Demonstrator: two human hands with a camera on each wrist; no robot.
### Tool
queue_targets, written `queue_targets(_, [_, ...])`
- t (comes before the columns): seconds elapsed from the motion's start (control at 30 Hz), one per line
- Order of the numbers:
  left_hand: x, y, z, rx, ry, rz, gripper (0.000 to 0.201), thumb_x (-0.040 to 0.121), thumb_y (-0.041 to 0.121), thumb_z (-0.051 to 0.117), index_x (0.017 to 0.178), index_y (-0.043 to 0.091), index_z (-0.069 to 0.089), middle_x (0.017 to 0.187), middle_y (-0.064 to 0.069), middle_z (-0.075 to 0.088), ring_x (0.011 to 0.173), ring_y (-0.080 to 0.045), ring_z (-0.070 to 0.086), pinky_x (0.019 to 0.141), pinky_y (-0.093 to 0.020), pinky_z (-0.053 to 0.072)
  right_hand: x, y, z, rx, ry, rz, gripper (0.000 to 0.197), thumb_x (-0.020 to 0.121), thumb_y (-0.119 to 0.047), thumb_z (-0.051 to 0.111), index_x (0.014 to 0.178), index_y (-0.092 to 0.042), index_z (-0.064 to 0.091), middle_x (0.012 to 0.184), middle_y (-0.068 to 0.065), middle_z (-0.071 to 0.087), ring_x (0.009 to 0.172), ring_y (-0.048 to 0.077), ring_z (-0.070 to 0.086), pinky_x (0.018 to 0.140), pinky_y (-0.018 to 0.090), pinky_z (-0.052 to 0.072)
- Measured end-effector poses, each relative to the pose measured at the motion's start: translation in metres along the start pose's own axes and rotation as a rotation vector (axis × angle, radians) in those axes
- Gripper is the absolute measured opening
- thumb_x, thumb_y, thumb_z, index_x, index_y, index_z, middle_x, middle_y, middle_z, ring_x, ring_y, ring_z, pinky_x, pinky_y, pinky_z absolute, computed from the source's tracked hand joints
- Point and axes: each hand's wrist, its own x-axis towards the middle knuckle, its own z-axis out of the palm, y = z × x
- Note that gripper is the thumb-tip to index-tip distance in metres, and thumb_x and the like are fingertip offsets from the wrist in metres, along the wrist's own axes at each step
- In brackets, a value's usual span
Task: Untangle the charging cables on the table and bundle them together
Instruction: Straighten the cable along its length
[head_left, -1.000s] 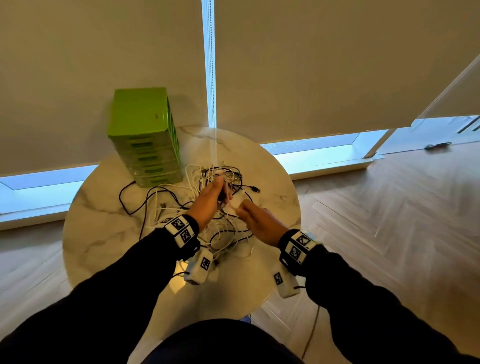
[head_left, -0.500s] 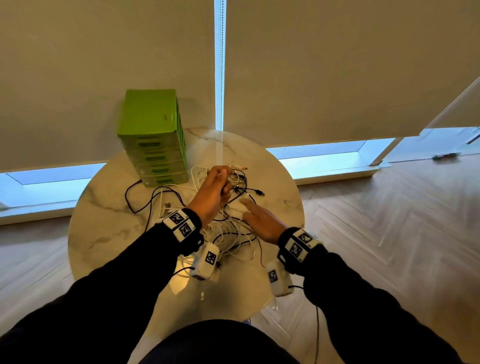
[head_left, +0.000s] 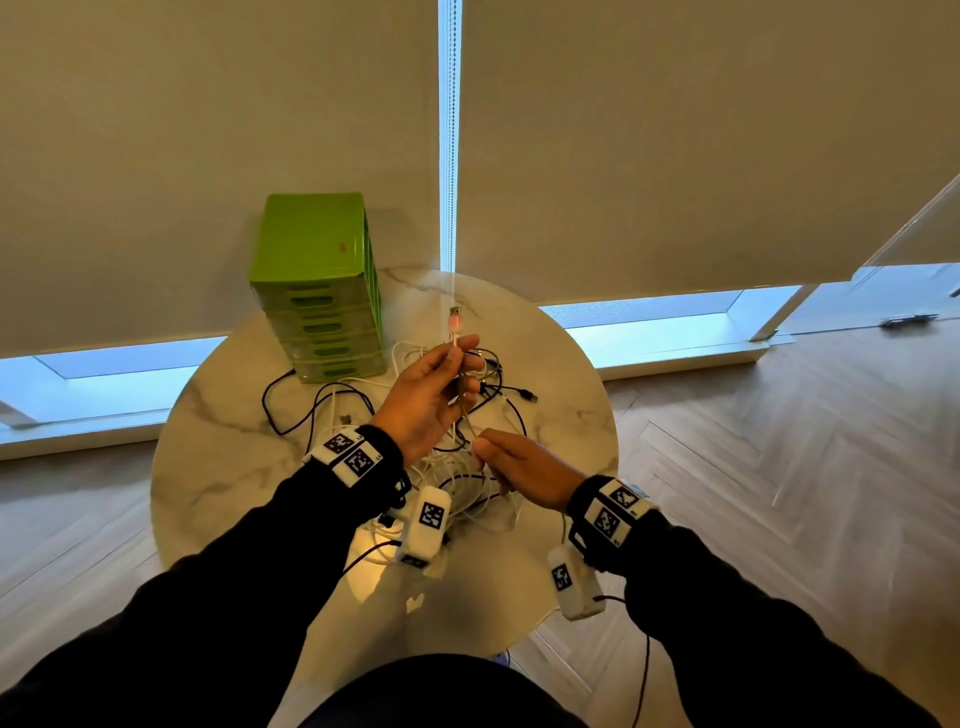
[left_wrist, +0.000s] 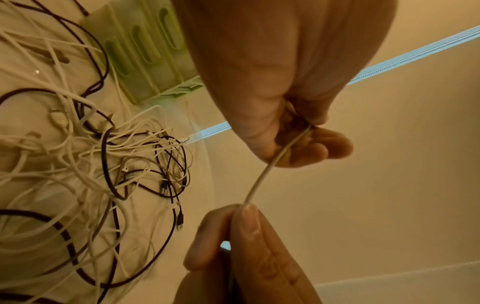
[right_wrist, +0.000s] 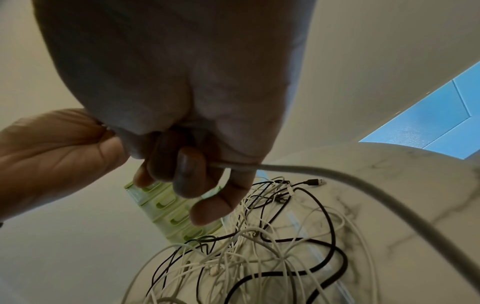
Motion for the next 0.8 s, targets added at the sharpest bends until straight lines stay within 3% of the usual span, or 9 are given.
queue_targets(0.1, [0.000, -0.005, 0.001, 0.065, 0.054, 0.085, 0.023, 0.105, 0.018, 0.048, 0.122, 0.016, 0.064, 0.095, -0.001, 0.069, 0.072, -0.011, 0.059, 0.067, -0.022, 0.052, -0.003, 0.002, -0.001, -0.017, -0.005, 0.035, 0.033, 0.109, -0.030, 0.037, 0.085, -0.015, 0.055, 0.065, -0.011, 0.047, 0.058, 0.003, 0.044, 0.059, 0.021, 0.042])
queue_targets(0.17, [0.002, -0.009, 0.000, 0.069, 0.117, 0.147, 0.020, 0.106, 0.017, 0.047, 0.119, 0.016, 0.063, 0.097, -0.002, 0.070, 0.071, -0.011, 0.057, 0.067, -0.025, 0.052, -0.001, 0.008, -0.005, -0.144, 0.114, 0.057, 0.035, 0.108, -0.035, 0.036, 0.082, -0.018, 0.053, 0.067, -0.010, 0.051, 0.061, 0.002, 0.047, 0.065, 0.025, 0.042])
queue_targets(0.23, [0.006, -0.011, 0.001, 0.049, 0.167, 0.171, 0.018, 0.107, 0.018, 0.045, 0.115, 0.017, 0.061, 0.095, -0.001, 0.070, 0.069, -0.011, 0.054, 0.068, -0.026, 0.051, 0.002, 0.017, -0.009, -0.241, 0.304, 0.148, 0.037, 0.107, -0.043, 0.033, 0.084, -0.020, 0.051, 0.073, -0.002, 0.058, 0.068, 0.016, 0.054, 0.070, 0.038, 0.046])
queue_targets(0.3, [0.009, -0.012, 0.003, 0.045, 0.194, 0.185, 0.017, 0.109, 0.019, 0.041, 0.112, 0.017, 0.058, 0.087, 0.001, 0.067, 0.064, -0.009, 0.047, 0.065, -0.024, 0.044, 0.003, 0.022, -0.009, -0.300, 0.385, 0.199, 0.034, 0.107, -0.046, 0.029, 0.092, -0.021, 0.048, 0.076, 0.007, 0.062, 0.071, 0.028, 0.058, 0.070, 0.042, 0.048])
queue_targets(0.43, [0.016, -0.014, 0.005, 0.040, 0.239, 0.208, 0.019, 0.110, 0.019, 0.035, 0.108, 0.018, 0.054, 0.078, 0.002, 0.055, 0.057, -0.009, 0.030, 0.057, -0.024, 0.024, -0.004, 0.020, 0.022, -0.450, 0.082, 0.111, 0.025, 0.109, -0.041, 0.026, 0.101, -0.024, 0.044, 0.071, -0.005, 0.052, 0.067, 0.022, 0.053, 0.067, 0.036, 0.043])
queue_targets(0.53, [0.019, -0.022, 0.002, 0.092, 0.263, 0.149, 0.022, 0.110, 0.018, 0.035, 0.105, 0.017, 0.056, 0.073, 0.005, 0.053, 0.055, -0.008, 0.027, 0.056, -0.026, 0.019, -0.007, 0.021, 0.050, -0.486, -0.103, 0.069, 0.025, 0.108, -0.030, 0.032, 0.114, -0.016, 0.052, 0.097, 0.009, 0.066, 0.086, 0.028, 0.060, 0.075, 0.035, 0.043])
queue_targets(0.67, [0.017, -0.034, -0.007, 0.198, 0.274, 0.051, 0.026, 0.109, 0.021, 0.037, 0.103, 0.020, 0.063, 0.072, 0.006, 0.052, 0.061, -0.008, 0.039, 0.061, -0.025, 0.028, 0.001, 0.029, 0.051, -0.432, -0.242, 0.065, 0.036, 0.108, -0.037, 0.029, 0.108, -0.014, 0.056, 0.109, 0.011, 0.065, 0.098, 0.028, 0.060, 0.088, 0.040, 0.047])
queue_targets(0.73, [0.022, -0.035, -0.013, 0.198, 0.288, 0.022, 0.023, 0.108, 0.023, 0.041, 0.103, 0.019, 0.063, 0.070, 0.007, 0.050, 0.061, -0.008, 0.039, 0.061, -0.025, 0.030, 0.008, 0.034, 0.038, -0.391, -0.303, 0.058, 0.039, 0.108, -0.041, 0.028, 0.103, -0.017, 0.058, 0.103, 0.004, 0.062, 0.095, 0.022, 0.056, 0.089, 0.039, 0.045])
queue_targets(0.8, [0.029, -0.034, -0.018, 0.201, 0.296, 0.014, 0.017, 0.106, 0.023, 0.048, 0.104, 0.015, 0.062, 0.068, 0.006, 0.047, 0.057, -0.007, 0.036, 0.057, -0.022, 0.028, 0.018, 0.040, 0.017, -0.400, -0.277, 0.089, 0.035, 0.108, -0.041, 0.031, 0.090, -0.023, 0.055, 0.089, -0.003, 0.056, 0.087, 0.019, 0.052, 0.082, 0.036, 0.043])
